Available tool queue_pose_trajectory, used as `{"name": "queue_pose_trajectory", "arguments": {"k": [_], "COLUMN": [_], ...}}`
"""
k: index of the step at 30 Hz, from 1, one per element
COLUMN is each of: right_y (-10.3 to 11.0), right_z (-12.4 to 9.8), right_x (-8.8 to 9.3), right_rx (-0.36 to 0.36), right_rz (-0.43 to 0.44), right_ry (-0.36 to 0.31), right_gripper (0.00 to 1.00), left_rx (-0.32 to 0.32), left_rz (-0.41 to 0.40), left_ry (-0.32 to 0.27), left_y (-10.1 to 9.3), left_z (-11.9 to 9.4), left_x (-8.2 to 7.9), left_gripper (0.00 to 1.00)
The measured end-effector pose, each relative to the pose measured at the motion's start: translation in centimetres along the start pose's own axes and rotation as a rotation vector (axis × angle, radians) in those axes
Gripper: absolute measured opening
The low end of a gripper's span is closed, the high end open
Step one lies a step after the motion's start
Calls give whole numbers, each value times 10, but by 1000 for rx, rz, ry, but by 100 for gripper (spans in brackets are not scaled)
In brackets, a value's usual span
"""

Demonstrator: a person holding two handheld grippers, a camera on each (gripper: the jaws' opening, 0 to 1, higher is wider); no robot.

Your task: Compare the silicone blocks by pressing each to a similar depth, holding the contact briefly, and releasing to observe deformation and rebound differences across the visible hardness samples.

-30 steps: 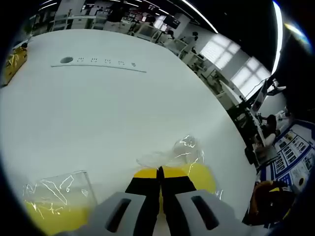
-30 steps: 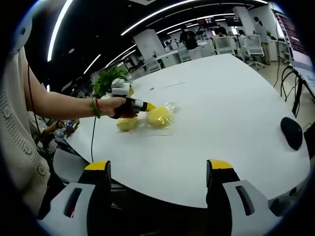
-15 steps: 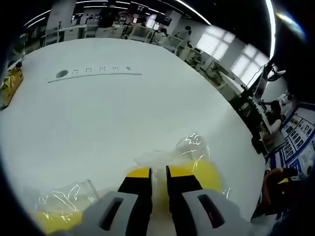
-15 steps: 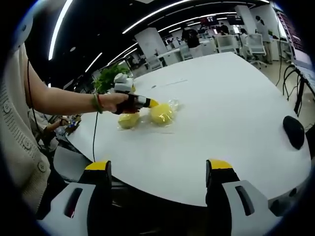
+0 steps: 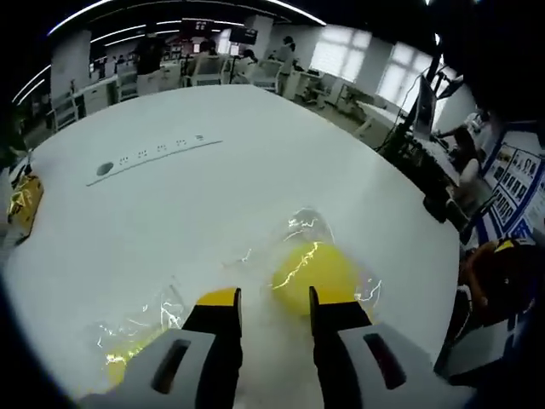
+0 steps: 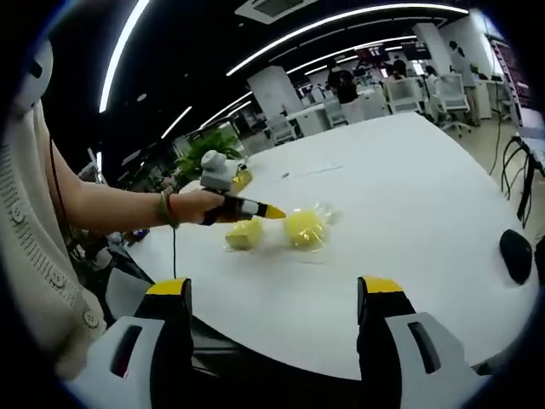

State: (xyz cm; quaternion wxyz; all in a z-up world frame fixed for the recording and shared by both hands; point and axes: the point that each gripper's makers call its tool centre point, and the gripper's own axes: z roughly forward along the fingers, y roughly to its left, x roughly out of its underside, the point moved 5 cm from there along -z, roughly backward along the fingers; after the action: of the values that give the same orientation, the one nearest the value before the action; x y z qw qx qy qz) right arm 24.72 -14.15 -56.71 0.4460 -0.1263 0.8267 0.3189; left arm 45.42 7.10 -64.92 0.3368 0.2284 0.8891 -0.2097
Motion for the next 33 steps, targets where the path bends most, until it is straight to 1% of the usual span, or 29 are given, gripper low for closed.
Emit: {"name": "queue_pose_trajectory", "arguments": {"k": [2, 5, 6, 10, 12, 13, 16, 17, 19, 21, 23, 24, 25, 27, 28, 29, 30, 32, 33], "right_y": [5, 11, 15, 23, 29, 33, 39, 42, 46, 50, 51, 52, 53, 50, 49, 48, 46, 43, 43], "right_z": [4, 9, 13, 18, 21, 23, 27, 28, 31, 35, 38, 39, 41, 42, 42, 42, 43, 42, 42], "right_x": [-1, -2, -3, -7, -9, -9, -9, -9, -8, -5, -3, -2, -1, 3, 3, 4, 6, 7, 8], "right_rx": [-5, -7, -6, -2, -20, -33, -41, -48, -58, -63, -66, -67, -68, -55, -49, -47, -42, -33, -31], "right_rz": [-11, -30, -49, -88, -90, -93, -112, -113, -114, -119, -122, -121, -121, -152, -162, -163, -168, -174, -176], "right_ry": [0, -5, -2, 2, -4, -2, -2, -1, 5, 9, 11, 13, 16, 43, 43, 43, 54, 54, 54], "right_gripper": [75, 79, 80, 80, 80, 79, 79, 79, 79, 80, 80, 80, 80, 80, 80, 81, 81, 81, 81], "left_rx": [2, 15, 17, 16, 26, 25, 11, 7, 6, 8, 6, 4, 6, 5, 14, 15, 17, 29, 30], "left_rz": [24, 49, 62, 81, 54, 49, 21, -2, -17, -28, -27, -25, -23, -7, 15, 19, 16, 6, 2], "left_ry": [-9, -20, -27, -57, -91, -91, -107, -118, -131, -166, -186, -214, -229, -257, -282, -294, -314, -343, -348], "left_y": [-3, -8, -9, -10, -8, -5, 2, 3, 5, 6, 7, 7, 8, 8, 8, 7, 3, 2, 1], "left_z": [-12, -28, -37, -65, -77, -84, -102, -110, -121, -139, -148, -157, -162, -176, -183, -189, -197, -208, -211], "left_x": [2, 8, 11, 22, 28, 34, 46, 51, 56, 61, 63, 64, 65, 68, 69, 71, 75, 82, 85], "left_gripper": [34, 36, 37, 42, 47, 48, 49, 50, 52, 54, 56, 57, 58, 60, 61, 63, 65, 68, 68]}}
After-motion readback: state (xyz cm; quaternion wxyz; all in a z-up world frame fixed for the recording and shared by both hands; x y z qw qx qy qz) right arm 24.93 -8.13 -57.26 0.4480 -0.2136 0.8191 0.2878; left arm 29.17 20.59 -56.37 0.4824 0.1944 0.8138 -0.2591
